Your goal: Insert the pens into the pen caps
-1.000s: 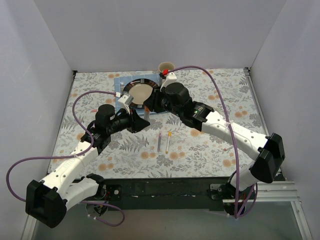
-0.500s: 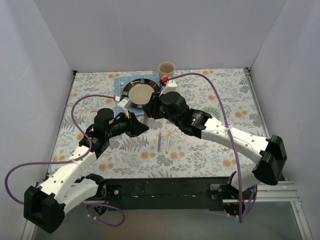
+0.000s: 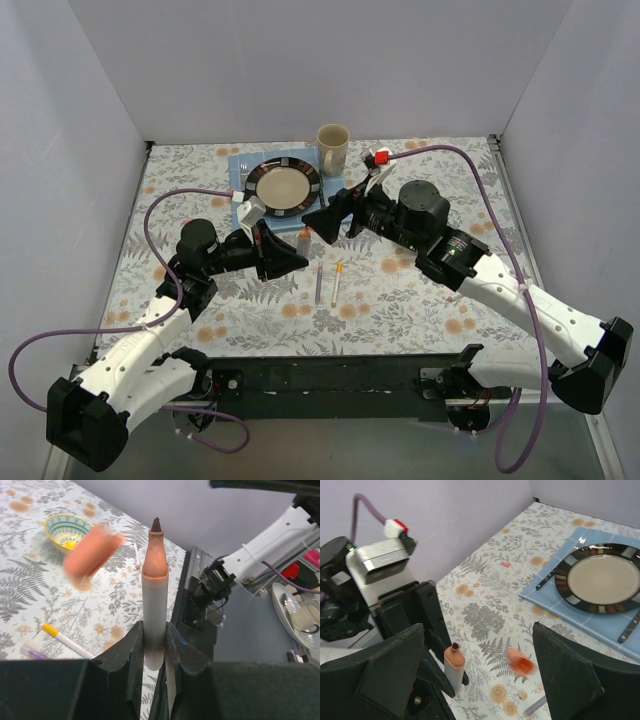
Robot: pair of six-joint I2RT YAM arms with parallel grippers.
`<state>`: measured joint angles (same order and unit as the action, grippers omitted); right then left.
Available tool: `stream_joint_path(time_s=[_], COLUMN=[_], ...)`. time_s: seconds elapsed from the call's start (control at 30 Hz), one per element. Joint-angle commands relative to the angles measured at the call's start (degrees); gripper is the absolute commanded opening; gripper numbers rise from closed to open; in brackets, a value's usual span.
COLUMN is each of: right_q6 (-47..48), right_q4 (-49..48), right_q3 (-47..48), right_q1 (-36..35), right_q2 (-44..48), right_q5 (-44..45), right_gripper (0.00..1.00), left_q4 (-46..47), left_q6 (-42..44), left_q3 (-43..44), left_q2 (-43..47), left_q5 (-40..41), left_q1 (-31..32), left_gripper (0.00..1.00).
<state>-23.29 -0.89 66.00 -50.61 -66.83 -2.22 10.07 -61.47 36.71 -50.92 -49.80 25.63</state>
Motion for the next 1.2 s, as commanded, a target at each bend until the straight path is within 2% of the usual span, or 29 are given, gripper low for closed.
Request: stream_joint_path(time_s=[0.0, 0.13, 0.2, 0.23, 0.27, 0.37, 0.47, 0.57, 0.63, 0.67, 0.73, 0.93, 1.07, 1.17], right_q6=[4.39, 2.72, 1.85, 1.15, 0.18, -1.32, -1.23, -0.01, 3.23, 5.60, 5.89, 9.30, 10.11, 4.75], right_q4=[-5.17, -8.78, -9.22, -8.44, -7.65, -2.12, 5.44, 7.56, 5.90, 5.11, 6.07, 4.67, 5.63, 4.93], right_q3=[1.24, -1.22, -2.36, -3.58, -4.12, -5.44, -6.40, -9.47, -11.32, -11.76, -10.37, -4.22, 2.10, 5.28], right_q1=[0.77, 1.21, 1.22, 1.30, 1.30, 1.39, 1.74, 3.41, 5.68, 6.57, 8.93, 9.39, 9.65, 9.57], right_q2=[1.70, 2.49, 3.71, 4.16, 4.68, 5.48, 4.60, 3.20, 1.36, 0.31, -4.35, -17.97, -27.98, -32.82], right_q5=[-11.04, -14.92, -11.60, -8.80, -1.63, 10.52, 20.36, 25.06, 22.71, 18.78, 15.59, 7.41, 9.41, 10.84], right_gripper=[0.95, 0.93, 0.91, 0.89, 0.88, 0.86, 0.79, 0.75, 0.71, 0.70, 0.68, 0.65, 0.63, 0.62], left_q4=[6.10, 7.51, 4.63, 0.44, -1.26, -7.85, -11.82, -12.79, -13.40, -13.49, -13.49, -12.79, -12.53, -12.17], left_q6=[-2.15, -2.51, -1.38, 0.46, 0.91, 3.19, 4.17, 4.34, 4.52, 4.61, 4.70, 5.05, 4.87, 4.87], left_q3=[-0.93, -1.38, -0.59, -0.06, 0.20, 1.52, 2.67, 2.49, 2.14, 2.05, 1.70, 0.82, 0.82, 0.82], left_q2=[-0.06, 0.03, 0.29, 0.55, 0.64, 1.08, 1.87, 4.15, 6.08, 6.87, 8.19, 11.10, 11.01, 10.75], left_q5=[-8.98, -8.48, -3.84, 2.71, 6.26, 17.41, 25.16, 31.49, 34.06, 34.94, 37.14, 38.81, 37.15, 36.44], left_q1=[0.21, 0.30, 0.30, 0.39, 0.39, 0.39, 0.30, 0.30, 0.30, 0.30, 0.30, 0.39, 0.30, 0.30], left_gripper=[0.00, 0.00, 0.00, 0.00, 0.00, 0.00, 0.00, 0.00, 0.00, 0.00, 0.00, 0.00, 0.00, 0.00])
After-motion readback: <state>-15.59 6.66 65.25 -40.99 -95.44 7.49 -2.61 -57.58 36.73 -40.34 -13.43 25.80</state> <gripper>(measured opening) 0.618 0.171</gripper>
